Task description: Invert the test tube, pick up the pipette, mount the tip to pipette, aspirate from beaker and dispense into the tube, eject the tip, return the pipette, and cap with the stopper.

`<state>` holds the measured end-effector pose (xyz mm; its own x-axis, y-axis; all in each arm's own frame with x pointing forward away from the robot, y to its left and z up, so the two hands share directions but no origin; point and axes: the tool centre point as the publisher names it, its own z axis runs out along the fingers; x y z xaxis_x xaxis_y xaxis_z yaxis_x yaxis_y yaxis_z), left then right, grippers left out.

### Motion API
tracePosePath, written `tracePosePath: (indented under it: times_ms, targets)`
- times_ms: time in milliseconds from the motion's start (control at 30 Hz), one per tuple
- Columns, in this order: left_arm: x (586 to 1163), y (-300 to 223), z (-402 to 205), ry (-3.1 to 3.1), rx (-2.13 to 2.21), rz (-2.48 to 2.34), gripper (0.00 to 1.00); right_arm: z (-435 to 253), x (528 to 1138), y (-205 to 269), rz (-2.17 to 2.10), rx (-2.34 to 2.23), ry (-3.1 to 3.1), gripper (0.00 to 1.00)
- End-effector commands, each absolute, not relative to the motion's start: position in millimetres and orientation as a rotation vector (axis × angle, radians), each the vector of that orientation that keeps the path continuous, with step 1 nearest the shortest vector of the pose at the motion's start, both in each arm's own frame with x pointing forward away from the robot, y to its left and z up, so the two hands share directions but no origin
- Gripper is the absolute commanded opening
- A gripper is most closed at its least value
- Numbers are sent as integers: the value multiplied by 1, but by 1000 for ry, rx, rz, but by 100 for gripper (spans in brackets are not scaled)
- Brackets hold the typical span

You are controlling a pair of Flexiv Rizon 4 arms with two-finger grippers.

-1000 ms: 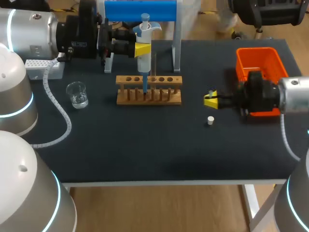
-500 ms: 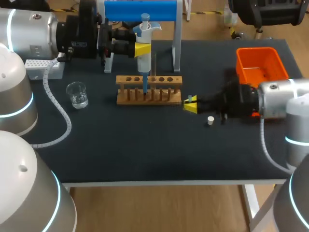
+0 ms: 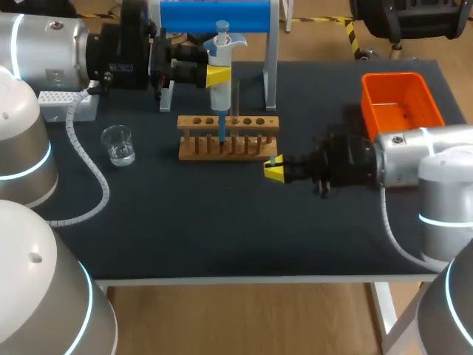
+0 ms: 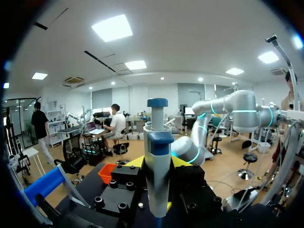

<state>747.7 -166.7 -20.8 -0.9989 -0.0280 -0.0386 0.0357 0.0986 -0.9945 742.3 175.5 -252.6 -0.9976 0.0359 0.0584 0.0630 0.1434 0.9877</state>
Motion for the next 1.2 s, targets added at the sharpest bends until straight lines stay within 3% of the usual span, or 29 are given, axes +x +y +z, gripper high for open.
tracePosePath:
  times_ms: [33, 567, 1200]
  targets:
    - [748, -166, -21, 2293, 11, -2078, 0, -252, 742, 175, -2039, -101, -2360, 0]
    - [748, -166, -21, 2293, 11, -2078, 0, -252, 742, 175, -2039, -101, -2360, 0]
    - [748, -166, -21, 2293, 11, -2078, 0, -246, 748, 230, -2055, -94, -2307, 0]
